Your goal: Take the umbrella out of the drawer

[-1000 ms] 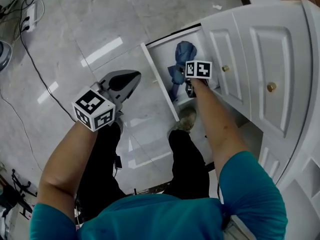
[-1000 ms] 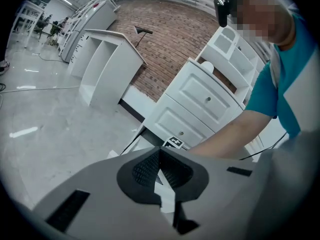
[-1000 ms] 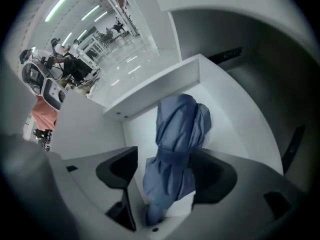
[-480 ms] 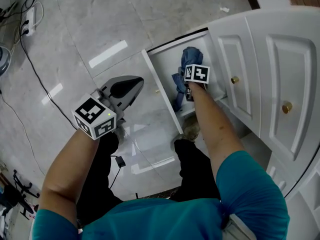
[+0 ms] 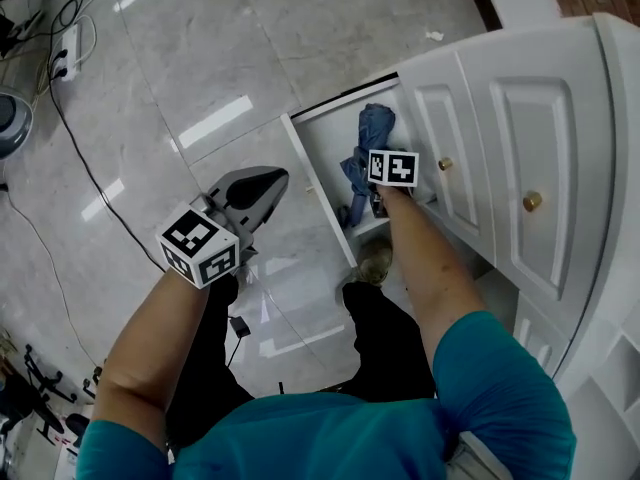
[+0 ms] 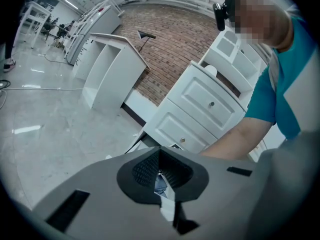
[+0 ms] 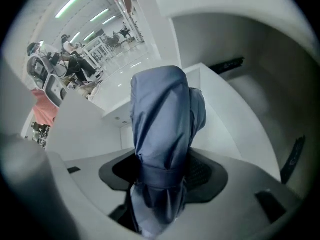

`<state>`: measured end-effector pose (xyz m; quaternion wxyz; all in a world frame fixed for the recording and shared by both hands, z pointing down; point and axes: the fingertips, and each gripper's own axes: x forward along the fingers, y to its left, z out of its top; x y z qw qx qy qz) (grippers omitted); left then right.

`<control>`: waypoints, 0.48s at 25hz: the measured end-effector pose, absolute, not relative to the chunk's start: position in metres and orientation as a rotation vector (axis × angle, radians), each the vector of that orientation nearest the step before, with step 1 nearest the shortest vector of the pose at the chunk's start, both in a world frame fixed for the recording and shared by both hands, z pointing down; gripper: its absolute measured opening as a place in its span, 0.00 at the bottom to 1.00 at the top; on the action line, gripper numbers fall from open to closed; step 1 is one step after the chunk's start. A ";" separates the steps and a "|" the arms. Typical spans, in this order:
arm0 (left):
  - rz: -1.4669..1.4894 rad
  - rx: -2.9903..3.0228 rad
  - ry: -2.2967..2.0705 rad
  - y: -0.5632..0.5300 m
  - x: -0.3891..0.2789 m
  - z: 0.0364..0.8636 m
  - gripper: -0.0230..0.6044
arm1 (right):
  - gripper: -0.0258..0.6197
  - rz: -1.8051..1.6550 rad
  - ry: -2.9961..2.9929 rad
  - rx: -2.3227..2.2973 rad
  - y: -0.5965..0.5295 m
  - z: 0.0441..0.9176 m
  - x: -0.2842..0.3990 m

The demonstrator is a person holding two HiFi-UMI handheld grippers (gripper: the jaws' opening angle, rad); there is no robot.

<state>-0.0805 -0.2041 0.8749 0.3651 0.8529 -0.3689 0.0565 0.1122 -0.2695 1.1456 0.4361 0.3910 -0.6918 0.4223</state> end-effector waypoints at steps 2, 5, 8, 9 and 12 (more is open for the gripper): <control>0.122 2.191 -0.962 -0.204 -0.081 0.855 0.05 | 0.46 1.021 -1.750 0.951 -0.268 1.120 0.107; 0.092 2.205 -0.982 -0.208 -0.083 0.821 0.05 | 0.46 0.984 -1.795 0.925 -0.270 1.079 0.098; 0.073 2.217 -0.999 -0.209 -0.085 0.785 0.05 | 0.46 0.935 -1.836 0.892 -0.270 1.033 0.088; 0.066 2.220 -1.002 -0.208 -0.085 0.772 0.05 | 0.46 0.923 -1.848 0.884 -0.268 1.016 0.085; 0.045 2.237 -1.017 -0.208 -0.088 0.731 0.05 | 0.46 0.901 -1.899 0.876 -0.269 0.963 0.075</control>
